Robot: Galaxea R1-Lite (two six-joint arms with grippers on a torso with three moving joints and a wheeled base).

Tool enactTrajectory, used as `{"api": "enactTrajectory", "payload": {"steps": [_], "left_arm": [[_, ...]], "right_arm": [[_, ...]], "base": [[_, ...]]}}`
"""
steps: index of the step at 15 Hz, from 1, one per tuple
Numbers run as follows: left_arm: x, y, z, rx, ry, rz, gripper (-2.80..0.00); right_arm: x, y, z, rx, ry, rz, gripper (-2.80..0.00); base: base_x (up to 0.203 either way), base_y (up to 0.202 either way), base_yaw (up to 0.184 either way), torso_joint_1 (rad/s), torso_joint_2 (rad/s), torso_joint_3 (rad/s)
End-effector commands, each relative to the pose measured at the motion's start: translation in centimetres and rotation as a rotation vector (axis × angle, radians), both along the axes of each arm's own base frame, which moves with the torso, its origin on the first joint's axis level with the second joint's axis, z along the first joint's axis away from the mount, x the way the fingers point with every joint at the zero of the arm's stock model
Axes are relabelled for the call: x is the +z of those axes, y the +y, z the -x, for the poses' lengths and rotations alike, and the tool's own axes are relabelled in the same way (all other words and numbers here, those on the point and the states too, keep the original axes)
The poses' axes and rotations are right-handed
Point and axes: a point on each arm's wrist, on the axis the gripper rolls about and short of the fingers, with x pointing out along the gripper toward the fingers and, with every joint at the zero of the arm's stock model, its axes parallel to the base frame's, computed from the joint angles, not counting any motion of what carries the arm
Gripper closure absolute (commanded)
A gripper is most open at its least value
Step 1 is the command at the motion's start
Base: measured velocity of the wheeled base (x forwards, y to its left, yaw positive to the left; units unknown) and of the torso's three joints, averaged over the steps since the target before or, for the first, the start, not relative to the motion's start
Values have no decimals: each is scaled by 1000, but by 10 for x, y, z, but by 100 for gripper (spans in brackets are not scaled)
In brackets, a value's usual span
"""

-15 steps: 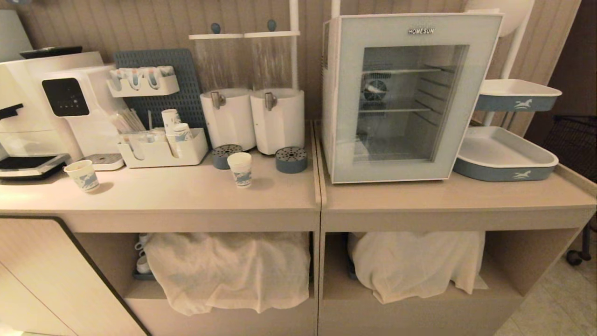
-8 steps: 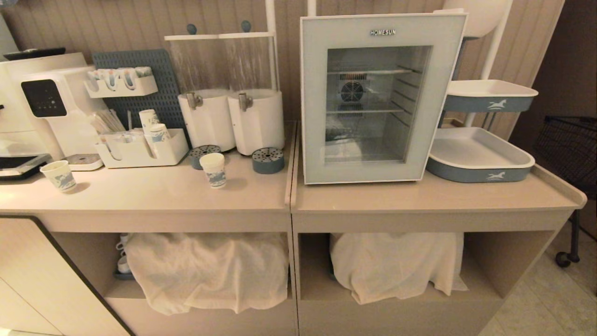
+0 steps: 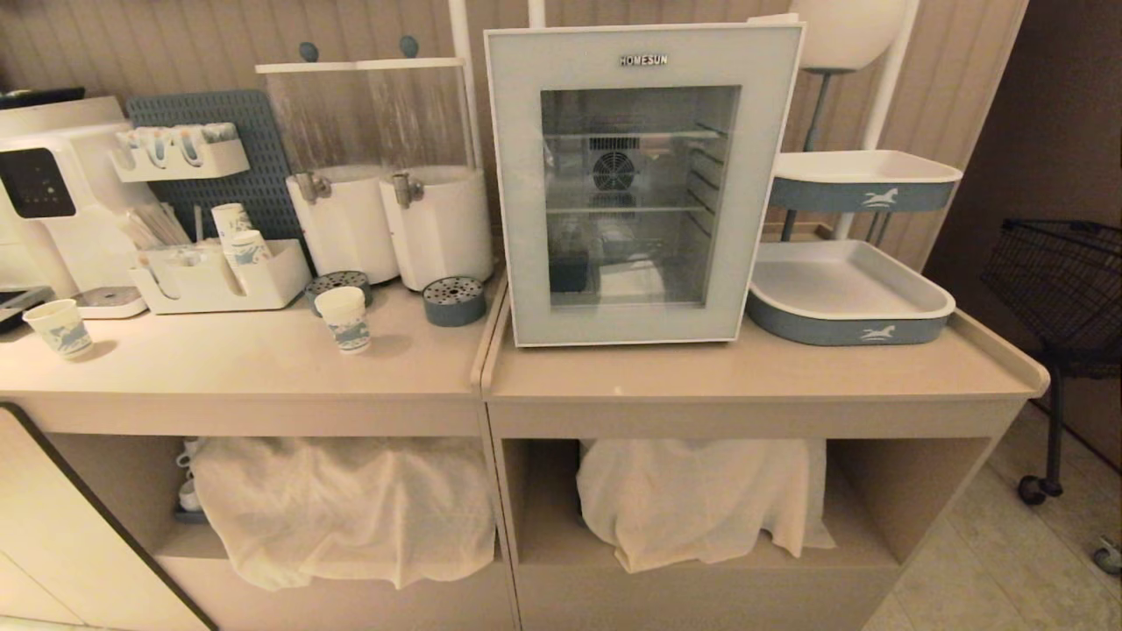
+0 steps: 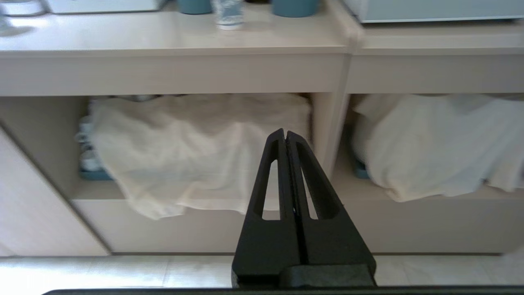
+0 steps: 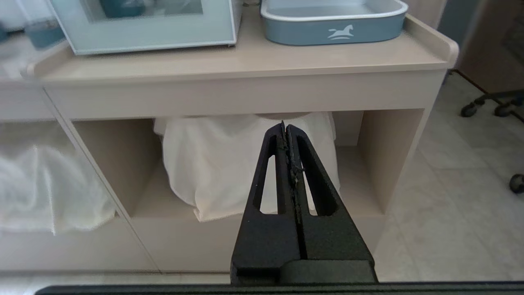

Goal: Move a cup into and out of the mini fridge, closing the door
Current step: Open the freezer door

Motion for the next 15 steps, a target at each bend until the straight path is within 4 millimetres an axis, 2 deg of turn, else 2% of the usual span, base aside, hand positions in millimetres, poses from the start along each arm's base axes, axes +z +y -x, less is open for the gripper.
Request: {"api": "enactTrajectory", "payload": {"steps": [1,5,10,15], "left_arm": [[0,0,0,1,-2,0,0],[0,0,0,1,-2,4,0],[0,0,0,1,-3,-9,0],[0,0,0,1,-3,-9,0]], "right_arm": [[0,0,0,1,0,0,0],[0,0,0,0,0,0,0],[0,0,0,0,1,0,0],[0,0,0,1,0,0,0]], "base": [[0,-181,0,2,2,7],[0,-153,1,2,-2,-1],[0,0,0,0,0,0],[177,0,-1,0,5,2]]}}
